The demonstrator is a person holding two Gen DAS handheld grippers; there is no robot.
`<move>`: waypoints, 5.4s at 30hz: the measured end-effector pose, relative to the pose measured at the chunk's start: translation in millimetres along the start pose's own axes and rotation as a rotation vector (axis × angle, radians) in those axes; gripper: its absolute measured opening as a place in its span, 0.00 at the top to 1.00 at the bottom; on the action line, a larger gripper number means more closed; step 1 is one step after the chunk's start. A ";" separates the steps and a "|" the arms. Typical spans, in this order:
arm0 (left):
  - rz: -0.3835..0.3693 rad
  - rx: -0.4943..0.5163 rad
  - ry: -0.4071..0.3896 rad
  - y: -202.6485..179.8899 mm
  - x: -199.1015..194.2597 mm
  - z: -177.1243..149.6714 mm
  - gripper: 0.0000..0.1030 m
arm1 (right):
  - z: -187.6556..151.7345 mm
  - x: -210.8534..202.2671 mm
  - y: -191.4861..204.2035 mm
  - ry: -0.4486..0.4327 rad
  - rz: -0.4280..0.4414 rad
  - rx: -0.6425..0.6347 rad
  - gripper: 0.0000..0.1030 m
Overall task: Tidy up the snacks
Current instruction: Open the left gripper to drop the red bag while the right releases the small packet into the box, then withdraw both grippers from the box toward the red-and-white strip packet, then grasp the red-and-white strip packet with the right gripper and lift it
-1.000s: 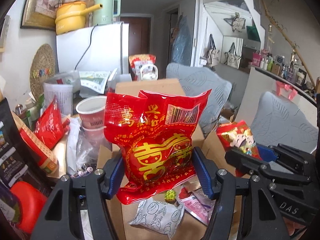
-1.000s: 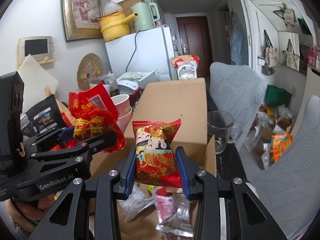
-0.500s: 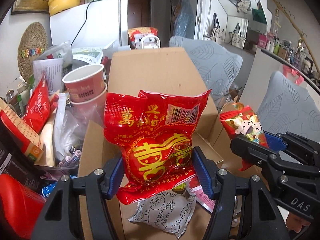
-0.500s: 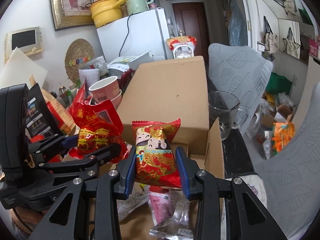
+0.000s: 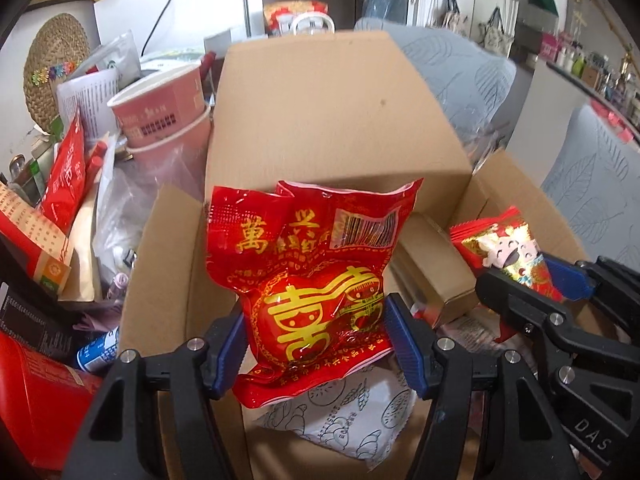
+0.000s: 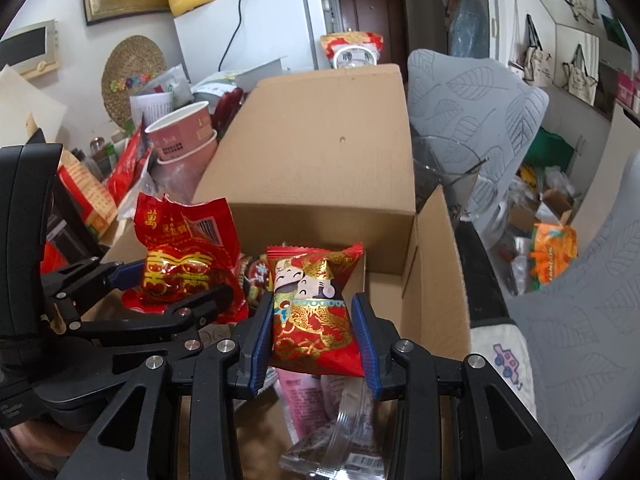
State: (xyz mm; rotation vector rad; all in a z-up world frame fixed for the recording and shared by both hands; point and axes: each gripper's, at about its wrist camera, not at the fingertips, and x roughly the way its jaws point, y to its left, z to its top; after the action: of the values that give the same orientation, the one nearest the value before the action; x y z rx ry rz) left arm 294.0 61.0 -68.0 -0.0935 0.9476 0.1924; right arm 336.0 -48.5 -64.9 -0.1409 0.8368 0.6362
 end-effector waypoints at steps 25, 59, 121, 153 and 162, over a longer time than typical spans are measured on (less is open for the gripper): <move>0.033 -0.041 0.065 14.6 -5.3 -0.1 0.37 | -6.1 -9.6 9.2 0.026 0.027 -0.014 0.48; 0.065 -0.057 -0.248 34.6 -228.5 -53.4 0.37 | -27.0 -184.3 87.0 -0.231 0.094 -0.127 0.48; 0.215 -0.308 -0.150 154.2 -198.5 -240.2 0.21 | -154.1 -67.6 215.3 0.053 0.250 -0.222 0.32; 0.223 -0.310 -0.152 160.1 -189.1 -223.9 0.21 | -161.5 1.4 248.7 0.136 0.163 -0.336 0.58; 0.183 -0.274 -0.176 131.8 -208.5 -224.9 0.21 | -164.3 -50.5 218.7 0.080 0.153 -0.264 0.58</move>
State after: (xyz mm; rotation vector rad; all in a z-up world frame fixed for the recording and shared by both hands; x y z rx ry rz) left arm -30.7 127.6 -28.4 -0.2391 0.7501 0.4919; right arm 78.2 45.4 -110.9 -0.3455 0.8430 0.8888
